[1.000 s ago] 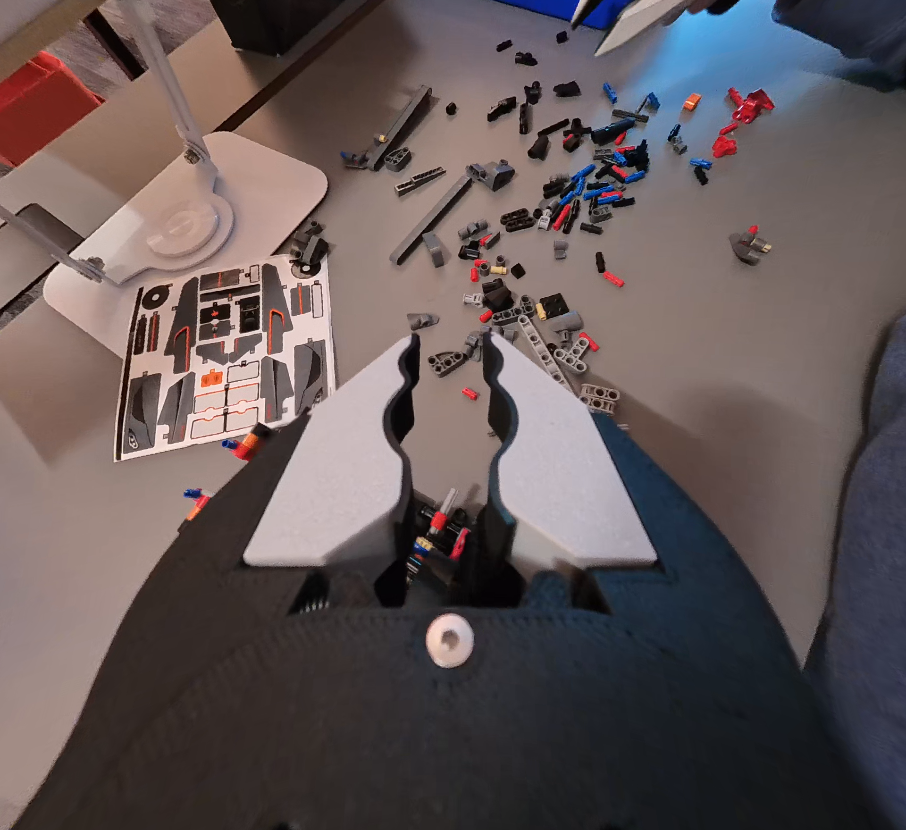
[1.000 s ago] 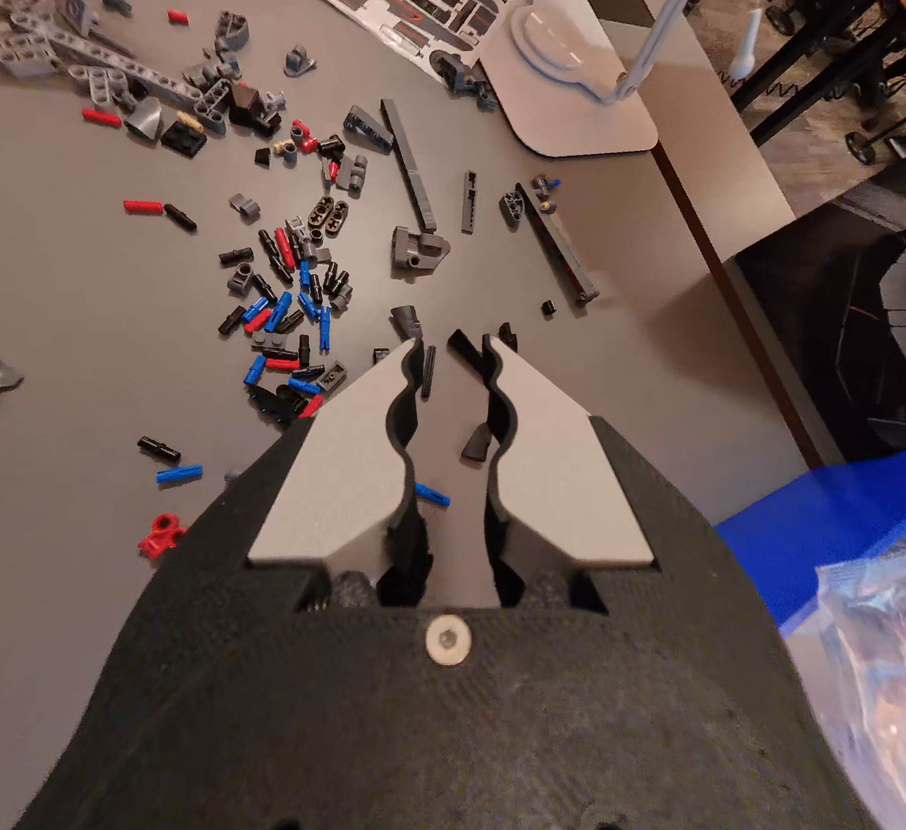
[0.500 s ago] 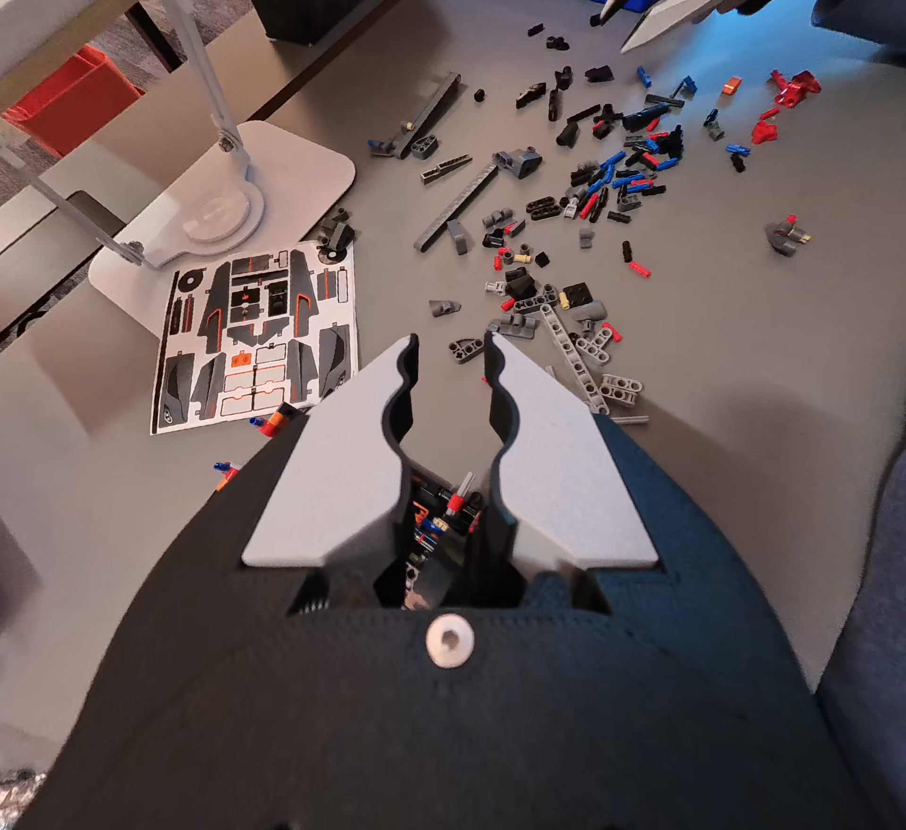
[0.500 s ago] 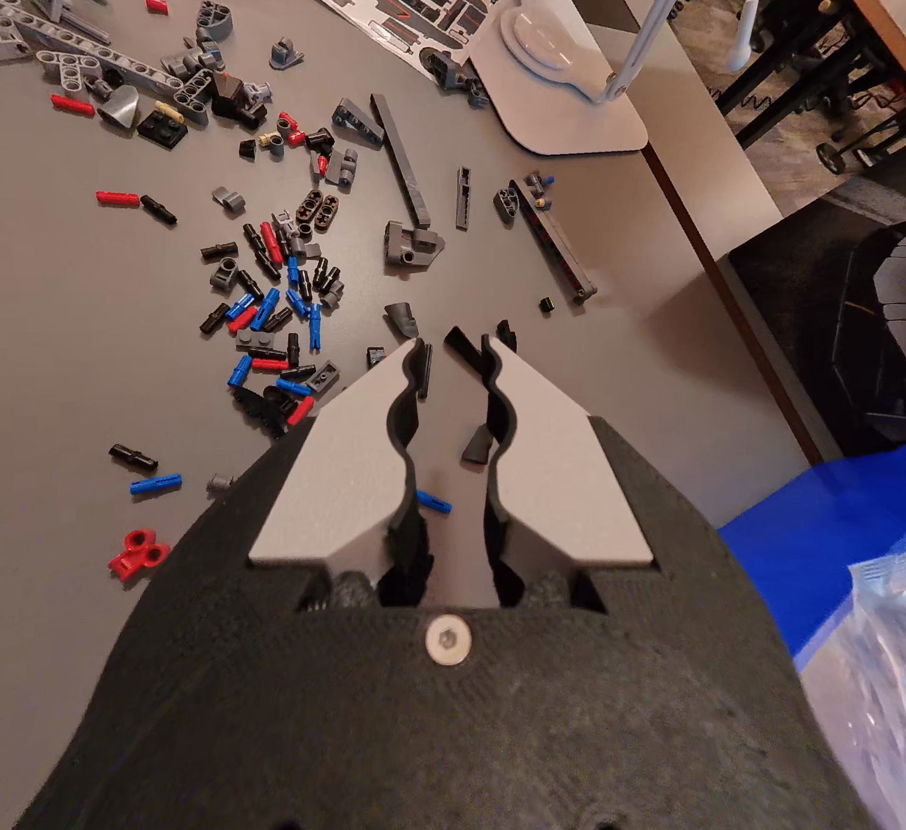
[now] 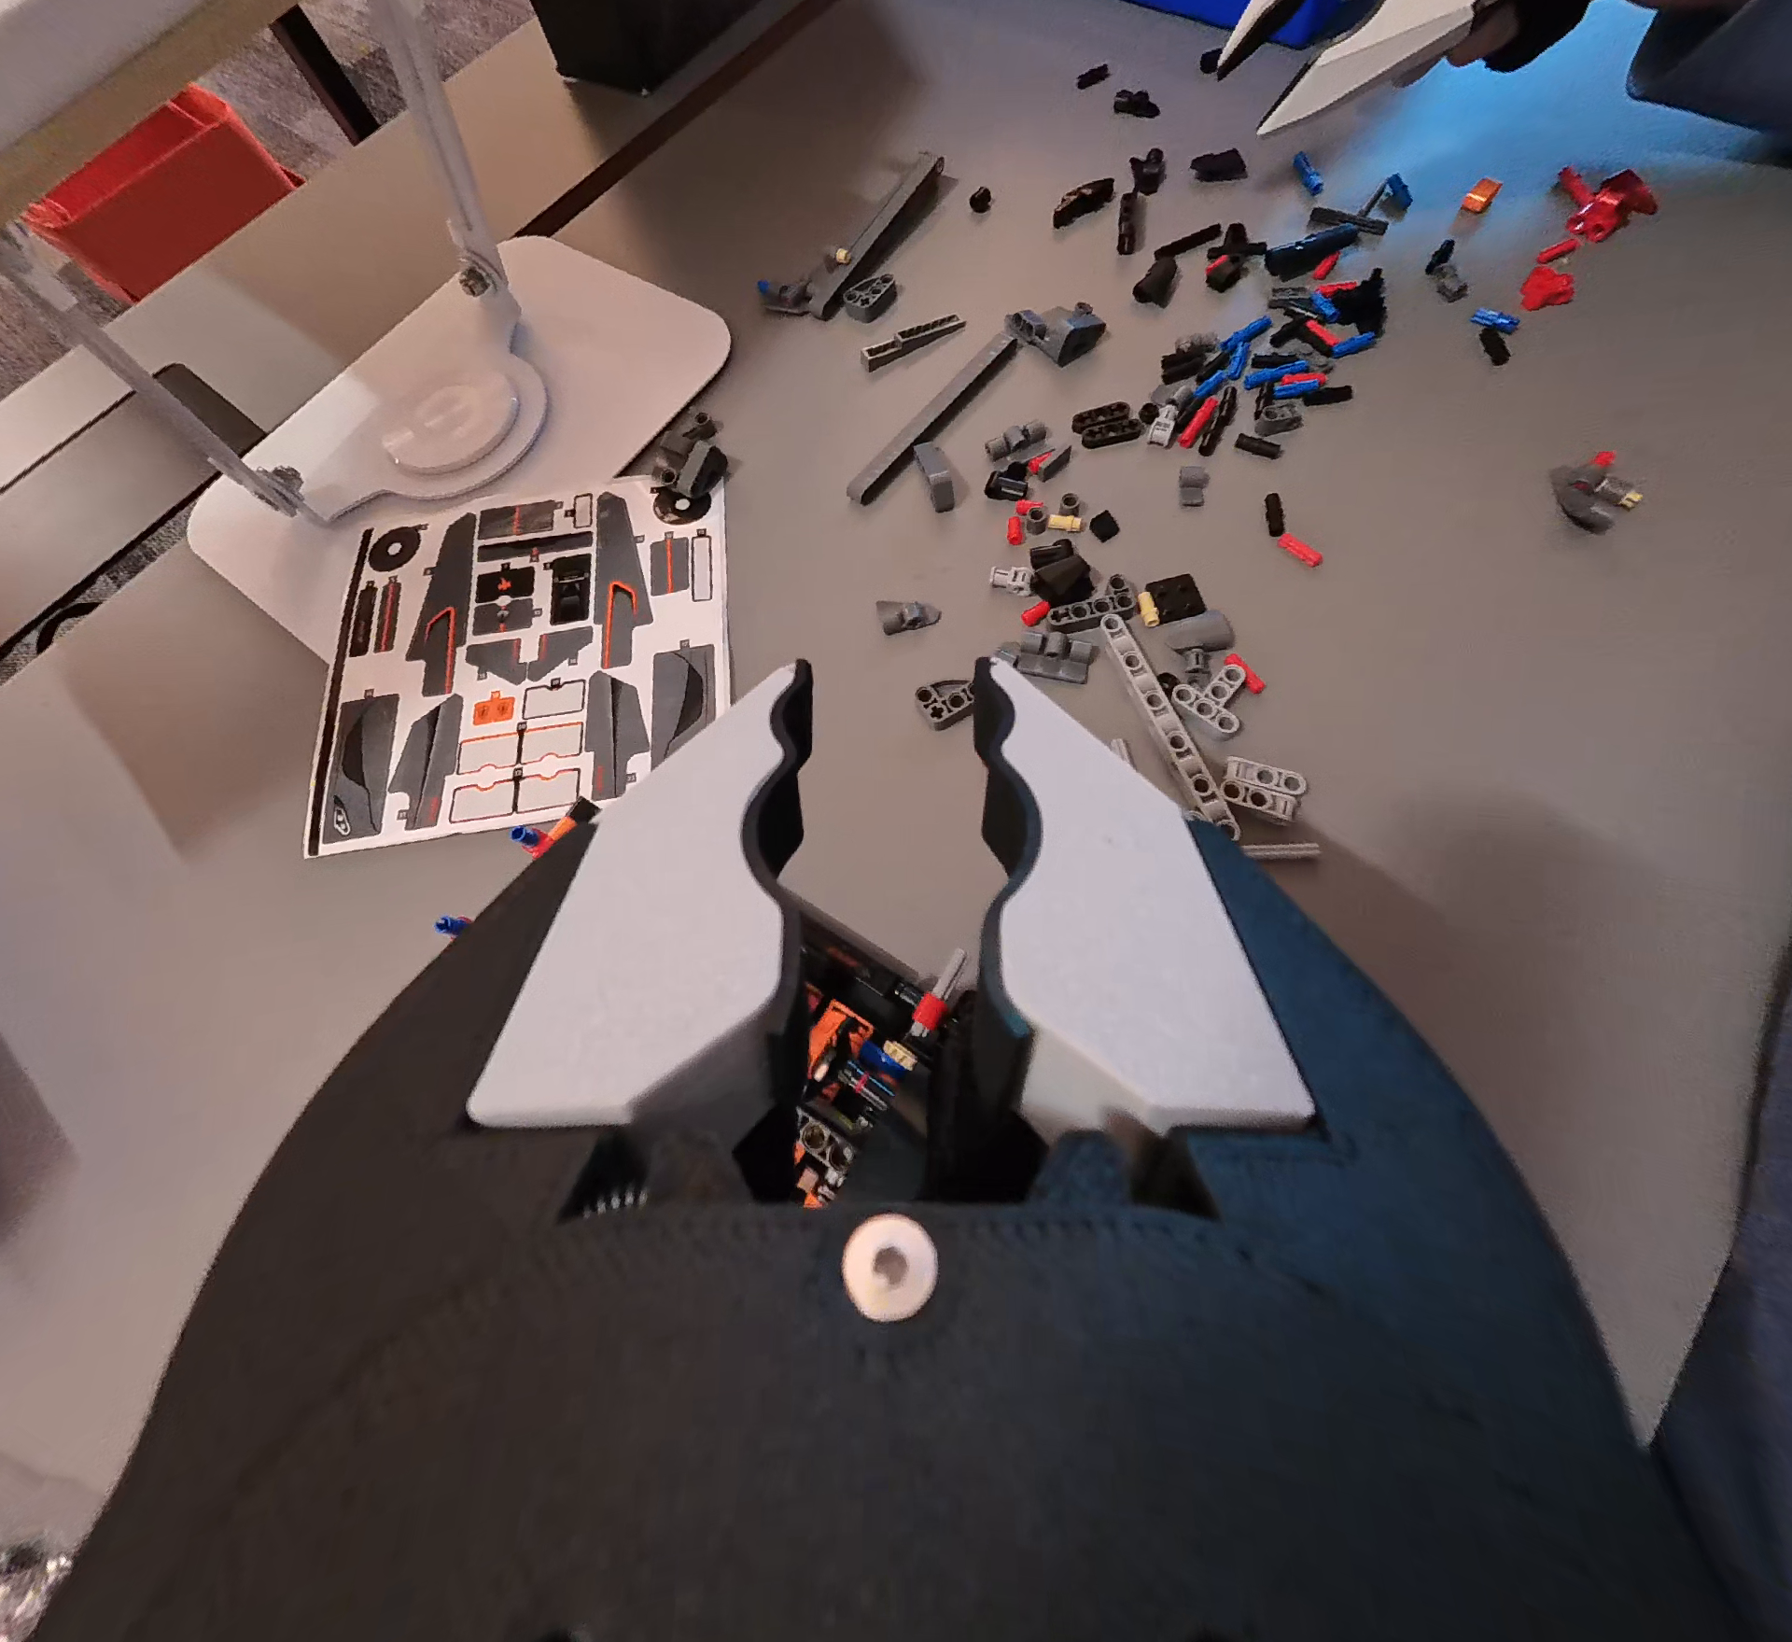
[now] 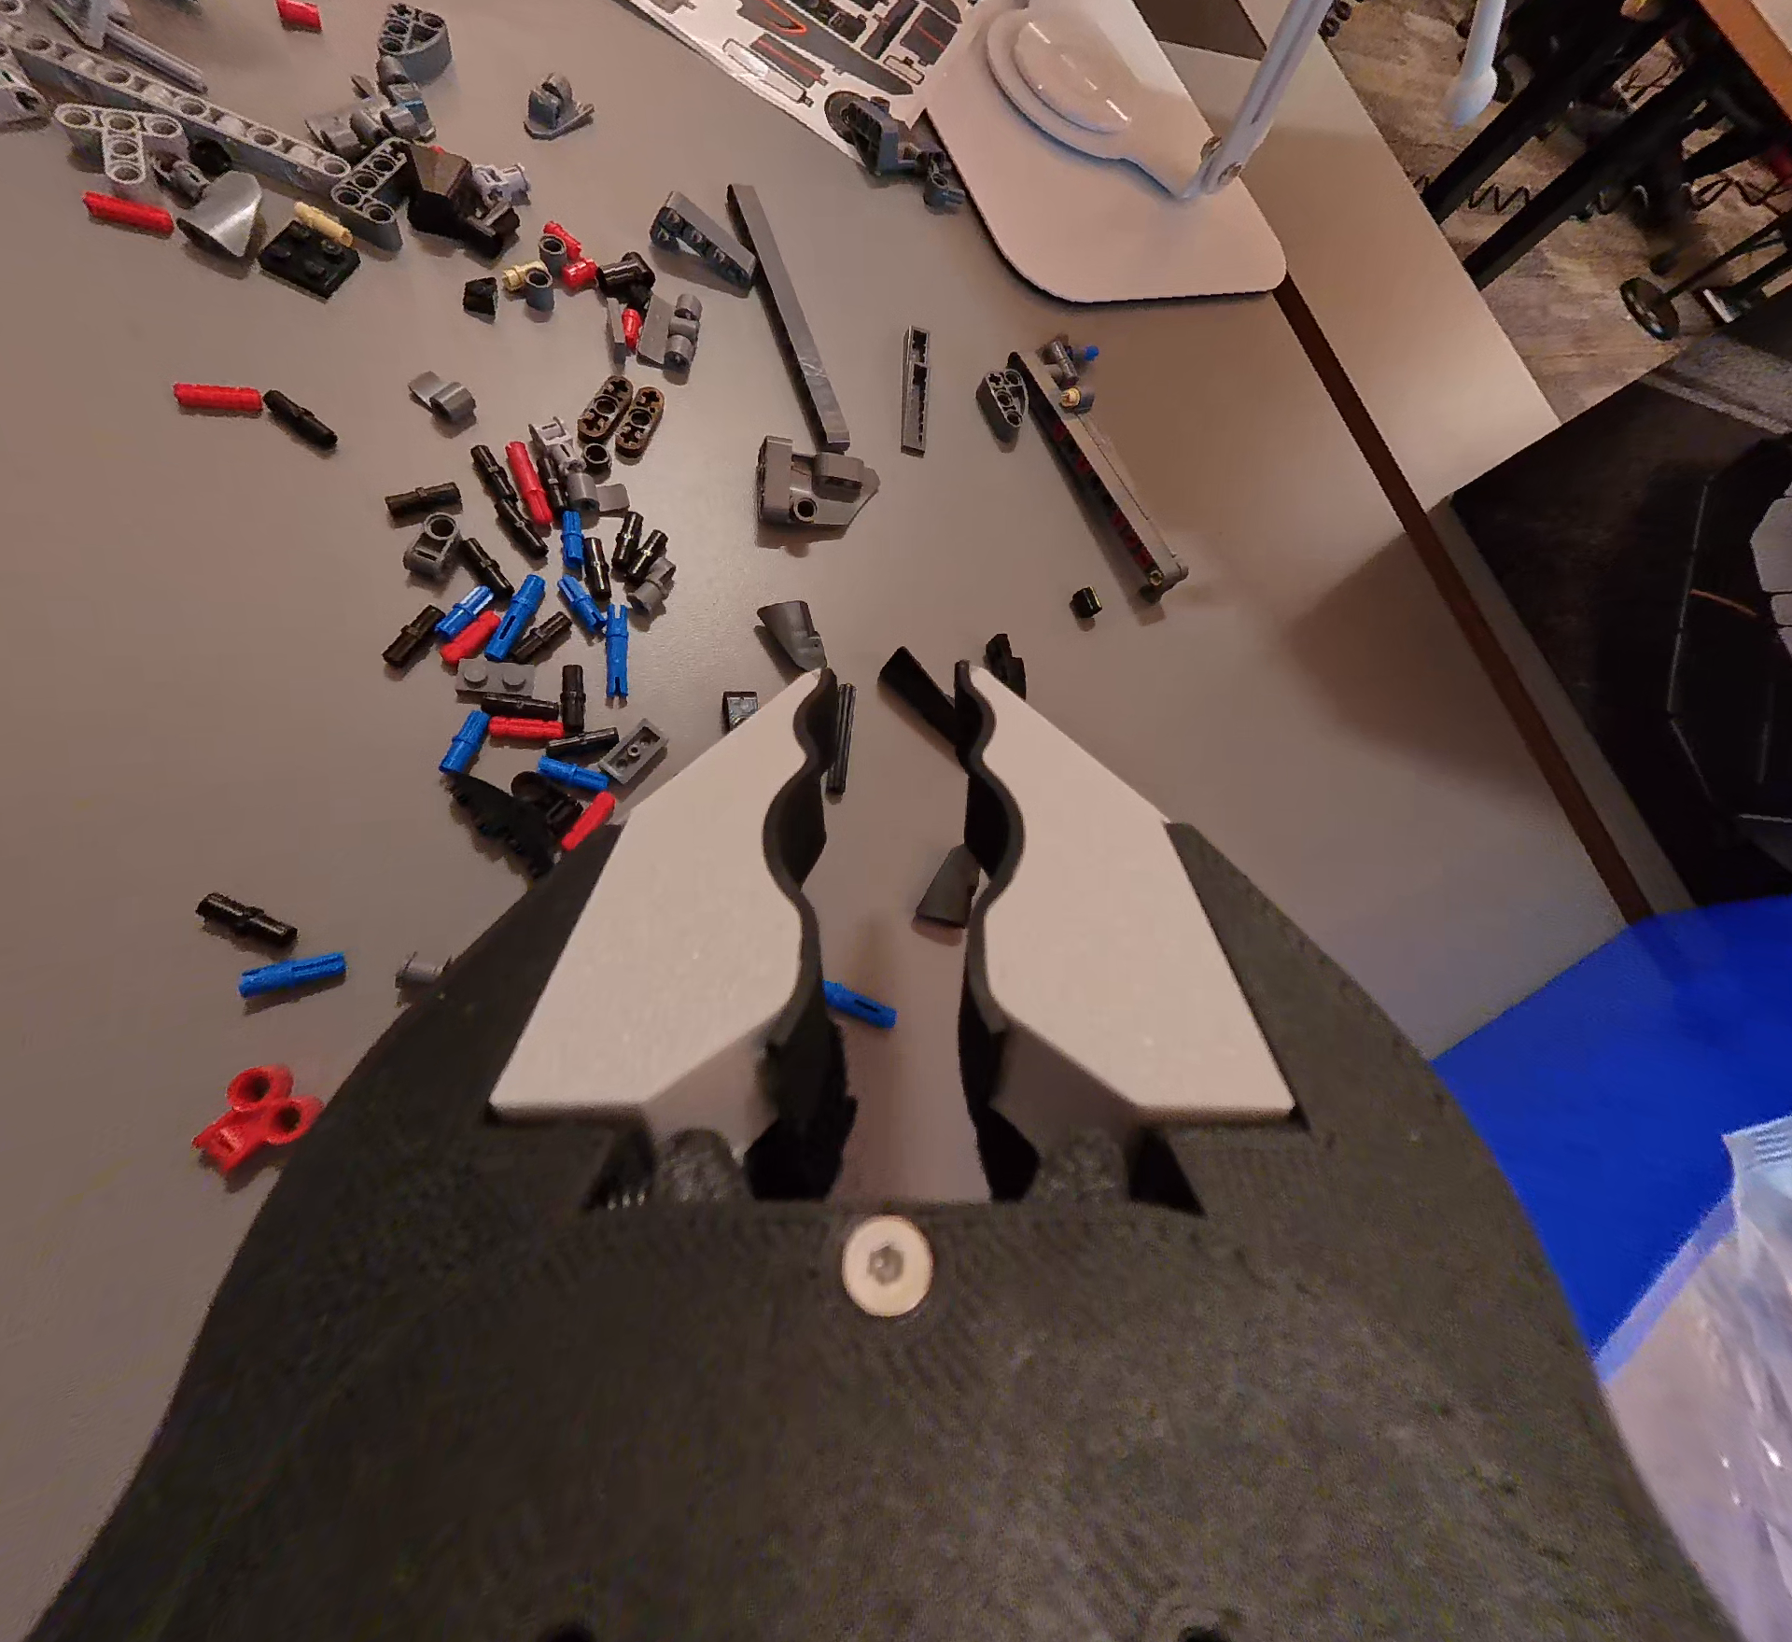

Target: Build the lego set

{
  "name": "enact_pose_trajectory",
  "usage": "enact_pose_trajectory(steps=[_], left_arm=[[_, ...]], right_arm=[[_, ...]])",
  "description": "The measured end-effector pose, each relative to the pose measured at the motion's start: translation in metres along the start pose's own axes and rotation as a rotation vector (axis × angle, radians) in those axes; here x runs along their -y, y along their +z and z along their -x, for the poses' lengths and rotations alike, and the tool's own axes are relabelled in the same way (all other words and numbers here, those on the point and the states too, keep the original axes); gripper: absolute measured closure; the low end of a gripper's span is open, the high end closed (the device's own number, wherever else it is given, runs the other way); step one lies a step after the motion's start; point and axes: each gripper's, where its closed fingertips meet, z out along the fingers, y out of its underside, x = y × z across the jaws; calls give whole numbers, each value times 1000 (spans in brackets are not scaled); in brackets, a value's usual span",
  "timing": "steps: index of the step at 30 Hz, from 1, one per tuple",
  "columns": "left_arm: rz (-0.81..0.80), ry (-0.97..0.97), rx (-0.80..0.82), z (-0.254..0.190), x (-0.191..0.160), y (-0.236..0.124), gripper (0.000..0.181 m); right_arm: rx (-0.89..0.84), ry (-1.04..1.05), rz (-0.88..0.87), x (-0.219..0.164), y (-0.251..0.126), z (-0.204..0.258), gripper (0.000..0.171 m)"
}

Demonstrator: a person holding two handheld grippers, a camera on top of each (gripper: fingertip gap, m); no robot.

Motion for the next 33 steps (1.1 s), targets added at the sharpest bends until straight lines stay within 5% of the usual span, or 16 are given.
enact_pose_trajectory(steps=[19, 26, 33], left_arm=[[-9, 4, 9, 0, 4, -2, 145], [-23, 20, 15, -11, 10, -16, 145], [-13, 2, -8, -29, 5, -17, 145]], right_arm=[[-28, 4, 0, -2, -2, -7, 148], [-61, 30, -20, 10, -39, -16, 151], [35, 102, 94, -21, -54, 11, 151]])
